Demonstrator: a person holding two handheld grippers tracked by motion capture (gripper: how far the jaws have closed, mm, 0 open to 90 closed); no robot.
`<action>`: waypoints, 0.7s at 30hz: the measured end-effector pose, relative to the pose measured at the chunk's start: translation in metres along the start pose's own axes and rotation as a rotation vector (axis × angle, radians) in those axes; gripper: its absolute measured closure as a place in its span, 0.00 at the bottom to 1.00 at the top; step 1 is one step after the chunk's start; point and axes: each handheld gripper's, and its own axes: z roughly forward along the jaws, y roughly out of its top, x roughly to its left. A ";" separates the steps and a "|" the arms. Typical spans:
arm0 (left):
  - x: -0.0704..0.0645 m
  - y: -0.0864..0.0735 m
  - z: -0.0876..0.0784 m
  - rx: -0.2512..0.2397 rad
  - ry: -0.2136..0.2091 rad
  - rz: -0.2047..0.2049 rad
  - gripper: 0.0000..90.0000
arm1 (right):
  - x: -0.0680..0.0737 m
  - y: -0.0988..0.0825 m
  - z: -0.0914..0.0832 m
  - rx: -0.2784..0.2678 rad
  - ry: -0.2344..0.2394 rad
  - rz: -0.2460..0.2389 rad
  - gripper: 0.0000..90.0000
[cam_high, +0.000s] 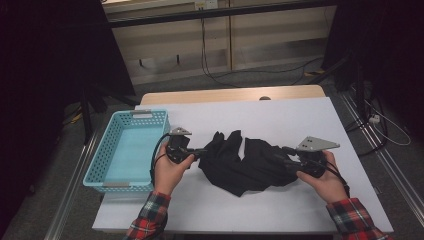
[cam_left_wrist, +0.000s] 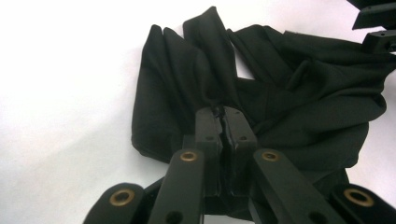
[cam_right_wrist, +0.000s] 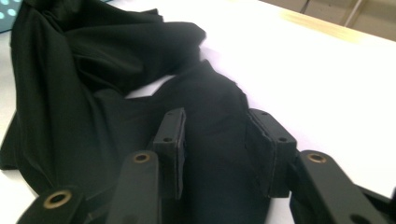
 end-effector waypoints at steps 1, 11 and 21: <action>-0.001 0.000 0.001 0.003 -0.003 0.000 0.96 | 0.001 0.001 0.002 -0.001 -0.001 0.005 0.54; -0.004 -0.005 0.002 0.023 -0.009 0.004 0.96 | 0.014 0.014 0.020 -0.004 0.006 0.024 0.37; -0.005 -0.012 0.002 0.041 -0.014 -0.013 0.95 | 0.016 0.018 0.036 0.011 0.018 0.056 0.35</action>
